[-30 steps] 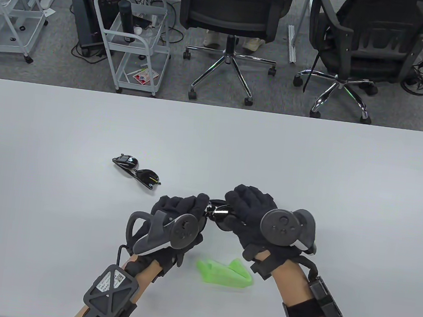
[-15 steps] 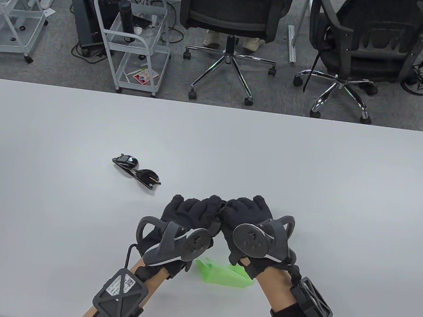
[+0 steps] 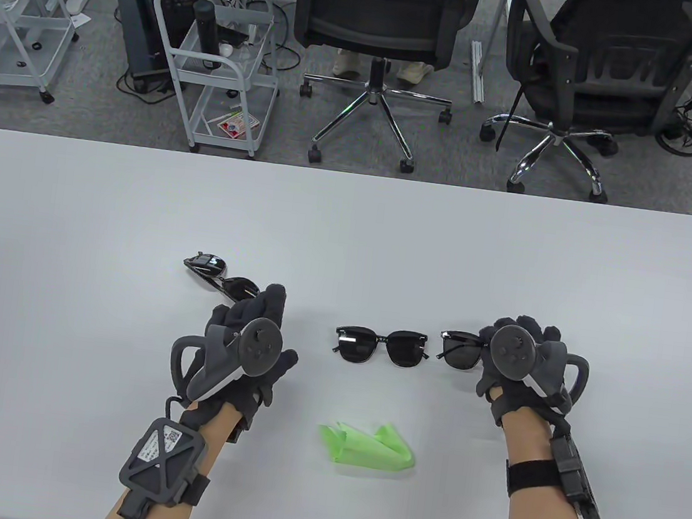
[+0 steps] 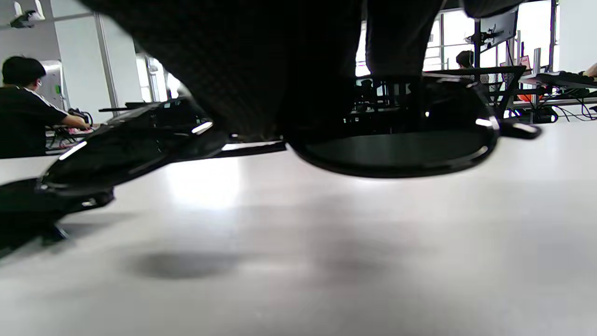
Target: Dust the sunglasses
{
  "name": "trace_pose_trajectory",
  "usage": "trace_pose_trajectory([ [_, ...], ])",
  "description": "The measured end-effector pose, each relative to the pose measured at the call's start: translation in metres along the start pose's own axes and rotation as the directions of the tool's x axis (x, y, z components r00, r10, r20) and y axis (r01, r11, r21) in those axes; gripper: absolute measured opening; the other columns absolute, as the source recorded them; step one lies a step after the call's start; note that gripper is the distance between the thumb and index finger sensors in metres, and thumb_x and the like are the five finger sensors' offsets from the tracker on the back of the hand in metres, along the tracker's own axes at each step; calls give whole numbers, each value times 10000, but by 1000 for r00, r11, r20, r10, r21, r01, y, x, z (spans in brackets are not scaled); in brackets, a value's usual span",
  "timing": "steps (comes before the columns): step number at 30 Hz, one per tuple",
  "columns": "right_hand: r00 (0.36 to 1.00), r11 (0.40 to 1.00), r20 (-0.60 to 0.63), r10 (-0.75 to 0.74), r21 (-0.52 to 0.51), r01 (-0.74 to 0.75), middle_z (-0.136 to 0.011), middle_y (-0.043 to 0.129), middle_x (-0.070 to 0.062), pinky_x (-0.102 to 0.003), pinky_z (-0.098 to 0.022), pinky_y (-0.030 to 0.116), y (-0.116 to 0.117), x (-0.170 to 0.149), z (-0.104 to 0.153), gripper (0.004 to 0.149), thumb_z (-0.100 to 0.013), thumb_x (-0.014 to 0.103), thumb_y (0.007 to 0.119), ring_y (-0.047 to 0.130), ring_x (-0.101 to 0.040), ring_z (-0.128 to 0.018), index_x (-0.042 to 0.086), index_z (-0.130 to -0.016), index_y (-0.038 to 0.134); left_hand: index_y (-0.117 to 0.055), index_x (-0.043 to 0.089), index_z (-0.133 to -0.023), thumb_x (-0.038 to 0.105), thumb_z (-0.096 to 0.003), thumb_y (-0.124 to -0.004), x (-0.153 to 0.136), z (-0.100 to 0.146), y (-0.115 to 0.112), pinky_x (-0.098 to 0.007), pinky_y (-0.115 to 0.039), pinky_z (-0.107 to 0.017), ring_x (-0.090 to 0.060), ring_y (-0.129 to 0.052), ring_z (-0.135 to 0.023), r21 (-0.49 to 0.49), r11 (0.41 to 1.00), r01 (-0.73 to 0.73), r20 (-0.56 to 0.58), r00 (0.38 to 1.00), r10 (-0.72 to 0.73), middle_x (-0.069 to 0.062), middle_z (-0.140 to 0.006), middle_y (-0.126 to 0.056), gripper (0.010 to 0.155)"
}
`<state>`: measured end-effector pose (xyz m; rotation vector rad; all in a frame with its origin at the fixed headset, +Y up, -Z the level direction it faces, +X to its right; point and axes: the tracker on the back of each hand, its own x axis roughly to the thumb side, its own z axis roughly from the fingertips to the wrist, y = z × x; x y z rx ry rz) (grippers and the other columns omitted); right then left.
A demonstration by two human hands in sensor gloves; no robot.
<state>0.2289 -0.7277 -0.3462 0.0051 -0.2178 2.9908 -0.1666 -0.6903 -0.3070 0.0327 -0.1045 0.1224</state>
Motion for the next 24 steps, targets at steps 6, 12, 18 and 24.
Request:
trace_pose_trajectory([
  [6, 999, 995, -10, 52, 80, -51, -908, 930, -75, -694, -632, 541, 18, 4, -7, 373, -372, 304, 972, 812, -430, -898, 234, -738, 978, -329, 324, -1084, 648, -309, -851, -2, -2, -2, -558, -536, -778, -212, -683, -1050, -11, 1000, 4, -6, 1000, -4, 108, -1125, -551, 989],
  [12, 999, 993, -14, 40, 114, -38, -918, 920, -93, -699, -630, 533, 20, 3, -7, 406, -377, 300, 964, 811, -437, -895, 203, -772, 961, -333, 324, -1084, 650, -308, -848, -6, -3, -4, -559, -536, -776, -217, -680, -1050, -32, 999, 4, -24, 1000, -5, 104, -1126, -549, 987],
  [18, 998, 994, 21, -58, 98, 55, -1000, 810, -157, -716, -620, 487, -9, 10, 1, 539, -383, 272, 947, 733, -481, -925, 145, -897, 850, -335, 322, -1085, 650, -308, -847, -8, -5, -6, -563, -531, -776, -223, -674, -1054, -47, 999, 24, -39, 999, -26, 100, -1127, -549, 986],
  [24, 977, 961, 79, -197, 212, 177, -1112, 516, -262, -724, -617, 398, -39, 33, 24, 702, -501, 462, 719, 497, -557, -977, 81, -1064, 542, -343, 322, -1086, 650, -312, -843, -14, -6, -7, -567, -526, -775, -232, -667, -1058, -71, 997, 19, -62, 998, -24, 98, -1127, -554, 979],
])
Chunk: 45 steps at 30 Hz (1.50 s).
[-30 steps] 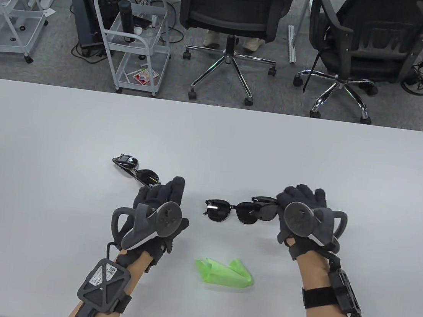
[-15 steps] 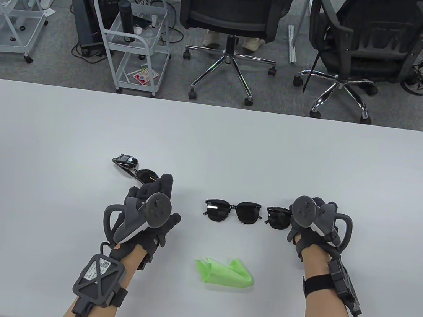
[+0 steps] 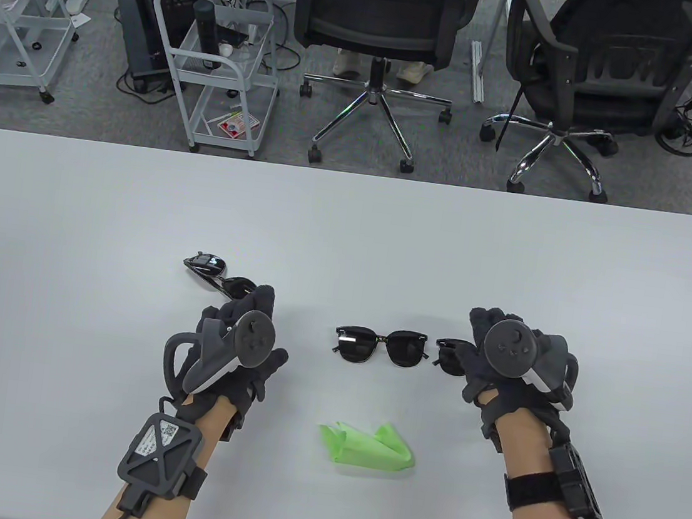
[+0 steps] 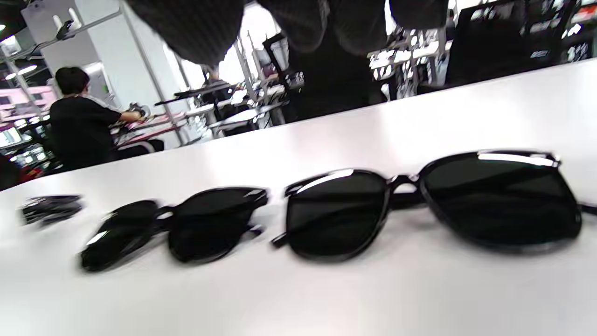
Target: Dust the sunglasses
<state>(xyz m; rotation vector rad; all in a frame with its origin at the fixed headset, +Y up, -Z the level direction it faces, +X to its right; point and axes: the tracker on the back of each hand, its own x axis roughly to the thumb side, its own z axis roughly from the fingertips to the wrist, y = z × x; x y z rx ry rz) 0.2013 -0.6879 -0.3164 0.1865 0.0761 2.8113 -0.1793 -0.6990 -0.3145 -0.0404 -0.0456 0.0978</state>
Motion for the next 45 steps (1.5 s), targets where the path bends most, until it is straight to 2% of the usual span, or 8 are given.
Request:
trace_pose_trajectory([
  [4, 999, 1000, 52, 5, 11, -6, -1129, 380, -271, -716, -617, 376, 12, 5, 17, 814, -497, 555, 661, 385, -568, -986, 61, -1084, 391, -351, 323, -1086, 649, -311, -842, -2, -2, -2, -570, -523, -775, -239, -662, -1062, -15, 1000, 10, -10, 1000, -10, 95, -1125, -560, 973],
  [8, 992, 993, 58, -109, 51, 106, -1122, 343, -283, -720, -613, 343, 23, 1, 21, 838, -490, 560, 666, 340, -580, -977, 41, -1078, 371, -360, 325, -1086, 651, -311, -839, -2, -2, -2, -571, -522, -775, -240, -658, -1066, -22, 999, 26, -16, 1000, -26, 95, -1124, -564, 968],
  [13, 993, 998, 96, -68, 23, 66, -1124, 343, -276, -715, -616, 355, 20, 4, 18, 843, -494, 573, 653, 350, -571, -981, 39, -1076, 360, -399, 336, -1088, 653, -311, -834, -5, -2, 2, -573, -522, -773, -246, -658, -1067, -18, 1000, 8, -36, 999, -9, 93, -1122, -577, 945],
  [18, 992, 998, 108, -63, 30, 60, -1122, 351, -279, -718, -614, 357, 20, 5, 17, 843, -494, 571, 660, 356, -576, -979, 35, -1075, 366, -494, 358, -1078, 651, -310, -832, -24, -9, 36, -576, -522, -773, -237, -687, -1066, 39, 988, 152, -127, 981, -146, 100, -1107, -638, 889],
  [22, 991, 997, 111, -78, 27, 75, -1120, 368, -281, -721, -612, 363, 19, 4, 16, 835, -495, 567, 666, 373, -576, -978, 34, -1074, 387, -518, 356, -1082, 658, -322, -817, -55, -16, 57, -582, -523, -771, -248, -678, -1079, -115, 968, 224, -234, 941, -245, 94, -1112, -648, 871],
  [25, 991, 997, 112, -74, 40, 70, -1119, 378, -283, -722, -610, 365, 20, 4, 16, 831, -495, 564, 673, 380, -578, -976, 36, -1074, 399, -555, 395, -1066, 550, -362, -836, -76, -32, 47, -588, -501, -777, -257, -641, -1091, -114, 984, 138, -276, 947, -165, 89, -1122, -615, 774],
  [29, 990, 997, 121, -71, 43, 67, -1120, 383, -282, -722, -610, 368, 20, 6, 17, 824, -496, 560, 681, 390, -577, -976, 41, -1075, 409, -550, 482, -1035, 457, -381, -836, -79, -60, 21, -576, -473, -796, -234, -572, -1115, -159, 958, 239, -241, 931, -273, 126, -1140, -537, 714],
  [45, 993, 997, 101, -59, 58, 54, -1117, 397, -283, -723, -610, 373, 23, -1, 13, 808, -495, 548, 695, 402, -579, -973, 46, -1074, 436, -683, 547, -953, 418, -368, -851, -70, -122, -25, -564, -430, -823, -185, -510, -1138, -187, 906, 379, -105, 909, -402, 196, -1141, -489, 623],
])
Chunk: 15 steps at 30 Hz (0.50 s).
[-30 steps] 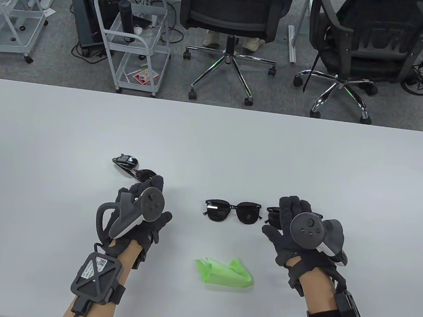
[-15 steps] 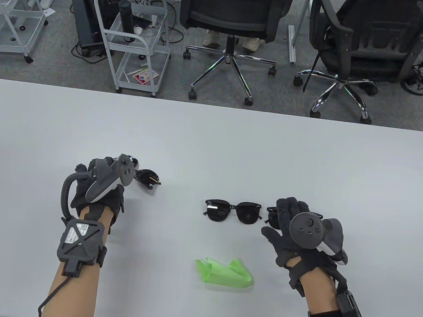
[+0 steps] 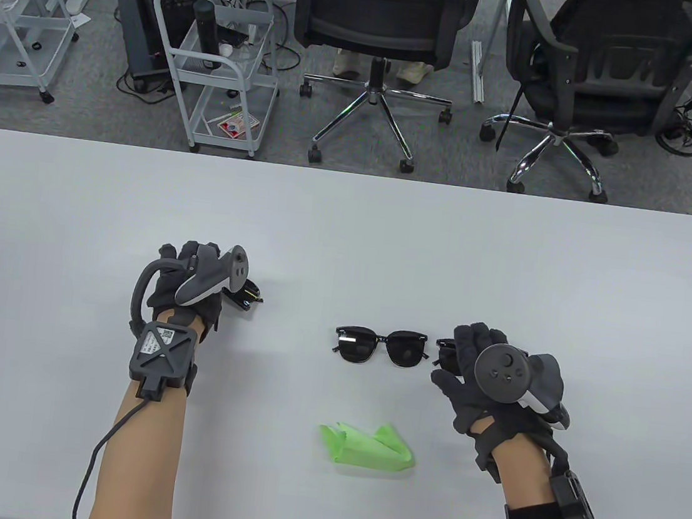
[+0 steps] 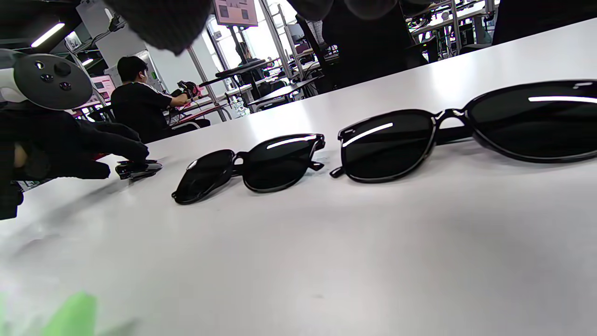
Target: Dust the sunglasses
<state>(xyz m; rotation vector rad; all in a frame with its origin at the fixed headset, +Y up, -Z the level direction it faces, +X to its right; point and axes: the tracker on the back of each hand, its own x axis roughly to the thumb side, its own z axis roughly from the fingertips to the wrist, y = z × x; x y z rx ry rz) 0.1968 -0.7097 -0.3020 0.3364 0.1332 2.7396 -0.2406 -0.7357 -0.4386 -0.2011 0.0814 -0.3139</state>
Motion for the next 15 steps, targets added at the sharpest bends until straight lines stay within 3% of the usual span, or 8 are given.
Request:
trace_pose_trajectory([
  [6, 1000, 1000, 5, -13, 12, 12, -1116, 400, -285, -723, -609, 378, 0, 1, 1, 805, -496, 546, 695, 403, -581, -971, 47, -1073, 442, -711, 540, -930, 456, -347, -876, 1, -5, -5, -568, -425, -821, -188, -511, -1137, -22, 1000, -2, -12, 1000, 2, 200, -1135, -504, 611],
  [10, 1000, 1000, 17, -17, 0, 17, -1116, 403, -286, -723, -610, 381, -2, 3, 2, 804, -495, 548, 695, 408, -580, -972, 49, -1074, 445, -860, 539, -769, 517, -309, -900, -2, 0, -2, -562, -446, -815, -180, -561, -1120, 25, 998, 50, -47, 998, -49, 213, -1092, -597, 463],
  [15, 999, 1000, 31, -10, 17, 10, -1116, 407, -283, -722, -609, 382, 0, 7, 1, 801, -496, 546, 697, 412, -582, -969, 51, -1074, 447, -865, 503, -774, 543, -304, -899, -19, 12, 1, -571, -445, -806, -199, -546, -1117, -53, 997, -51, -52, 997, 49, 184, -1095, -592, 473],
])
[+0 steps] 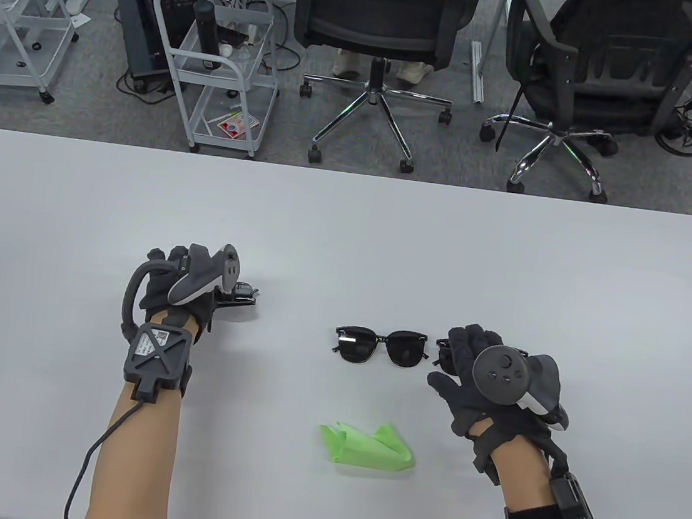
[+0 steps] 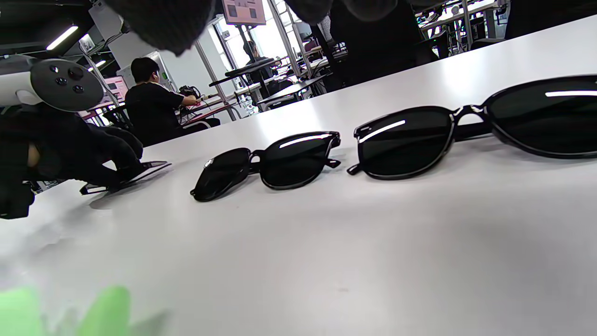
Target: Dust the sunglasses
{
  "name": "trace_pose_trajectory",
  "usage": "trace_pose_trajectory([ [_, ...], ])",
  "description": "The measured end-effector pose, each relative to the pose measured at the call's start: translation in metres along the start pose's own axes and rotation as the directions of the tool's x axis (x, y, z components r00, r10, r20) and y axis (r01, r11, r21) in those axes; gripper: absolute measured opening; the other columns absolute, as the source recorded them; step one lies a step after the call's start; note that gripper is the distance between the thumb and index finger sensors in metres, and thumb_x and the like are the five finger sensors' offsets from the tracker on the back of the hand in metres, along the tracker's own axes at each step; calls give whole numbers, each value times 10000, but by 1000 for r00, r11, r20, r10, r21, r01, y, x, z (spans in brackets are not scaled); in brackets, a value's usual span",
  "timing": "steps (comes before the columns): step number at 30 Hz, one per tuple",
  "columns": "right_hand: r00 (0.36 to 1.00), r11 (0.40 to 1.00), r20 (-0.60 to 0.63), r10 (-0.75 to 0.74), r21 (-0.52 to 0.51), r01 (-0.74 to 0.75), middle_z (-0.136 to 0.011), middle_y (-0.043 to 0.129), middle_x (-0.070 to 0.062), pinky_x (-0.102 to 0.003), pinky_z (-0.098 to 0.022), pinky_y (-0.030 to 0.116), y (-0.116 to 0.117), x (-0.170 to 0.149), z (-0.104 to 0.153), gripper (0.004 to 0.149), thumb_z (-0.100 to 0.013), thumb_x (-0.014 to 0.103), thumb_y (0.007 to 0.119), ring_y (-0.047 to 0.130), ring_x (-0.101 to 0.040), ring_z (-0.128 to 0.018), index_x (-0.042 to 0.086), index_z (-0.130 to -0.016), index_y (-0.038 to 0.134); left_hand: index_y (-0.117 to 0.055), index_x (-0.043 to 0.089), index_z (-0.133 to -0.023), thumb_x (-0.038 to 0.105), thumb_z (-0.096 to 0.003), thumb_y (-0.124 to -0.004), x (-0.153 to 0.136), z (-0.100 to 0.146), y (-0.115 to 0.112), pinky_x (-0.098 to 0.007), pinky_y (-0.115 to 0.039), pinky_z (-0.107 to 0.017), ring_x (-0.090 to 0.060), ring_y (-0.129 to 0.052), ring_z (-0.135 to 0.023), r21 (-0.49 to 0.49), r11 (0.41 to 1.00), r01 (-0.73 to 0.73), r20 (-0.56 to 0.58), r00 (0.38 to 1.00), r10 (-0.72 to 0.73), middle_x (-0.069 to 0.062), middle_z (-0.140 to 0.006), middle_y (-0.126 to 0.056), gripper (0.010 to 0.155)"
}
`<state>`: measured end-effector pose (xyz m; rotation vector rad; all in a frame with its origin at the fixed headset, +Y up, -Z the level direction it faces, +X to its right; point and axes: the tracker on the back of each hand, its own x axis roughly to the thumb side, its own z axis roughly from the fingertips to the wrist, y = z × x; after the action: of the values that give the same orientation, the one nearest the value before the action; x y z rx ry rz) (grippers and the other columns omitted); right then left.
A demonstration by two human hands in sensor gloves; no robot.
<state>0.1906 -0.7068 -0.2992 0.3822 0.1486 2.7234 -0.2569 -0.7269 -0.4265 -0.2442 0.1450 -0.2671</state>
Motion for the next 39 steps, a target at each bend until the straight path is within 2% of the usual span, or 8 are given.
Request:
trace_pose_trajectory([
  [6, 999, 1000, 40, -14, -5, 14, -1115, 423, -285, -722, -609, 388, -2, 11, 0, 803, -495, 545, 701, 424, -583, -968, 52, -1075, 444, -850, 478, -803, 538, -316, -895, -17, 38, 30, -577, -465, -793, -230, -559, -1111, 62, 969, -241, 35, 970, 239, 151, -1104, -590, 493],
  [14, 983, 992, 133, -127, -9, 129, -1109, 468, -282, -721, -609, 420, -4, 38, 0, 798, -496, 540, 711, 456, -584, -964, 55, -1074, 451, -849, 470, -811, 547, -322, -891, 21, 108, 67, -571, -496, -782, -234, -597, -1099, 183, 929, -323, 191, 938, 288, 139, -1106, -601, 498],
  [19, 966, 985, 193, -171, 26, 170, -1105, 491, -280, -718, -608, 438, -3, 60, -2, 794, -497, 538, 714, 477, -578, -963, 54, -1073, 458, -861, 438, -812, 544, -328, -895, 50, 140, 51, -574, -512, -767, -248, -634, -1080, 104, 891, -441, 185, 889, 418, 120, -1094, -631, 497],
  [22, 952, 977, 220, -213, 43, 209, -1098, 521, -281, -718, -605, 455, -3, 73, -4, 784, -496, 533, 719, 498, -581, -957, 52, -1068, 485, -864, 423, -814, 546, -328, -894, 60, 155, 50, -573, -532, -757, -261, -660, -1064, 49, 815, -577, 201, 805, 558, 102, -1088, -642, 503],
  [25, 937, 963, 223, -270, 65, 262, -1089, 563, -278, -716, -604, 474, -4, 82, -8, 759, -496, 524, 730, 536, -578, -950, 56, -1060, 530, -863, 411, -818, 545, -333, -894, 64, 163, 50, -574, -537, -754, -268, -666, -1059, -13, 680, -733, 213, 662, 718, 92, -1086, -646, 504],
  [34, 927, 936, 145, -345, -20, 351, -950, 859, -196, -672, -592, 629, 0, 104, -28, 631, -466, 495, 815, 859, -478, -837, 85, -945, 777, -815, 434, -843, 578, -360, -864, 71, 151, 14, -559, -546, -766, -248, -654, -1074, -163, 427, -890, 149, 405, 902, 114, -1091, -627, 506],
  [36, 925, 933, 122, -359, 9, 360, -945, 869, -182, -668, -598, 633, 7, 107, -32, 631, -458, 495, 832, 875, -466, -831, 91, -940, 781, -807, 438, -845, 584, -363, -860, 72, 152, 13, -555, -553, -767, -252, -672, -1070, -163, 418, -894, 150, 396, 906, 124, -1085, -637, 506],
  [39, 924, 932, 137, -357, -4, 361, -911, 907, -162, -654, -593, 656, 18, 111, -35, 615, -441, 482, 861, 920, -439, -796, 96, -917, 807, -818, 444, -834, 586, -354, -870, 83, 158, 15, -555, -574, -763, -274, -701, -1066, -138, 493, -859, 207, 462, 863, 126, -1078, -654, 503],
])
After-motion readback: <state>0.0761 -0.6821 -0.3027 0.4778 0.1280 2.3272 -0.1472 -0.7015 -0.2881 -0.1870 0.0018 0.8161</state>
